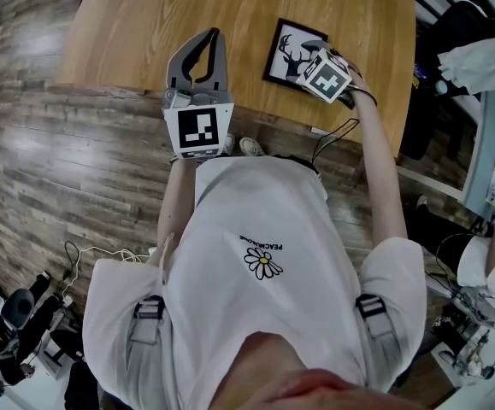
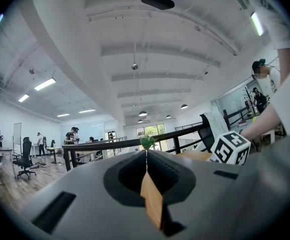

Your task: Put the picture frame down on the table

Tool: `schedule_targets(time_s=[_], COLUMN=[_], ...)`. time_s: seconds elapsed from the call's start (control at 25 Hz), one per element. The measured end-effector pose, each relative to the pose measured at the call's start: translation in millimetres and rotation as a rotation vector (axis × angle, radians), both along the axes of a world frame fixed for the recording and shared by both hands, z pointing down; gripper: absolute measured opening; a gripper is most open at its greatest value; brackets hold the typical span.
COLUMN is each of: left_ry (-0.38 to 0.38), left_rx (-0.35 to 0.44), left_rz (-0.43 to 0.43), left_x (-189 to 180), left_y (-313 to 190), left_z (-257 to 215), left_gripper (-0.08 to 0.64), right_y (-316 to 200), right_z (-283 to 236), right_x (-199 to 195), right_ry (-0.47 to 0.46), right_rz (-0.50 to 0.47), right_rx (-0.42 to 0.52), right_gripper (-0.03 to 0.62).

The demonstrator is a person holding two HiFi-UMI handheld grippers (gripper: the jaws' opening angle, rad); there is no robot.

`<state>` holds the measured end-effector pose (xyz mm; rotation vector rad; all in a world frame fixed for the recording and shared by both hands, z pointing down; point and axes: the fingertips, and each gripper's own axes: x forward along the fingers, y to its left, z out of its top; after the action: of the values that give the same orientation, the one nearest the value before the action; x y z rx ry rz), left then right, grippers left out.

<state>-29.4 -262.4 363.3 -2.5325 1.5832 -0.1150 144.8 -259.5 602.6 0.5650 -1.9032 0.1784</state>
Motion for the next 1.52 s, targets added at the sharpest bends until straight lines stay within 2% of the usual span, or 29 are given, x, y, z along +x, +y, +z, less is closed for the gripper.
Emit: schedule_targets(time_s=[0.28,0.52,0.56,0.64,0.68,0.76,0.88,1.04,1.12,1.2,1.36,1.52], left_ry=[0.02,0.018,0.019,0.019,0.019,0.019,0.018,0.024,0.036,0.032,0.043,0.057], left_rx=[0.012,0.027,0.031,0.036,0.037,0.038,0.037,0.048,0.067,0.069,0.059,0.061], left_rz=[0.046,0.1,0.109,0.126,0.132,0.143,0.162,0.187,0.198,0.202,0.202,0.201], left_x=[17,37,40,46,49,55,64,73,76,77,79,80], left_y=[-7,-5,-5,-6,-5,-4,-2,0,2,3,3,3], left_z=[-8,-17,-19,-22,-23,-23,-22,-25,-30,-30,-28,-29], left_gripper=[0.018,0.018,0.018,0.018,0.018,0.018,0.018,0.018,0.018,0.018,0.018,0.018], right_y=[-35,-29,-28,-26,-24,-17,-5,11,21,30,42,46], right_z=[-132,-188,-196,-211,-216,-223,-229,-221,-215,-209,-208,-215], right_x=[-3,4,7,19,24,30,37,48,52,51,44,39], right_ry=[-0.301,-0.413,-0.437,-0.469,-0.477,-0.491,-0.546,-0.745,-0.793,-0.769,-0.707,-0.7], right_rz=[0.177,0.268,0.299,0.374,0.4,0.431,0.503,0.698,0.767,0.79,0.762,0.737], right_rx=[0.384,0.606,0.636,0.705,0.733,0.777,0.837,0.824,0.821,0.838,0.869,0.887], right_gripper=[0.374,0.372,0.344,0.098,0.081,0.023,0.012,0.011,0.011,0.011,0.009,0.009])
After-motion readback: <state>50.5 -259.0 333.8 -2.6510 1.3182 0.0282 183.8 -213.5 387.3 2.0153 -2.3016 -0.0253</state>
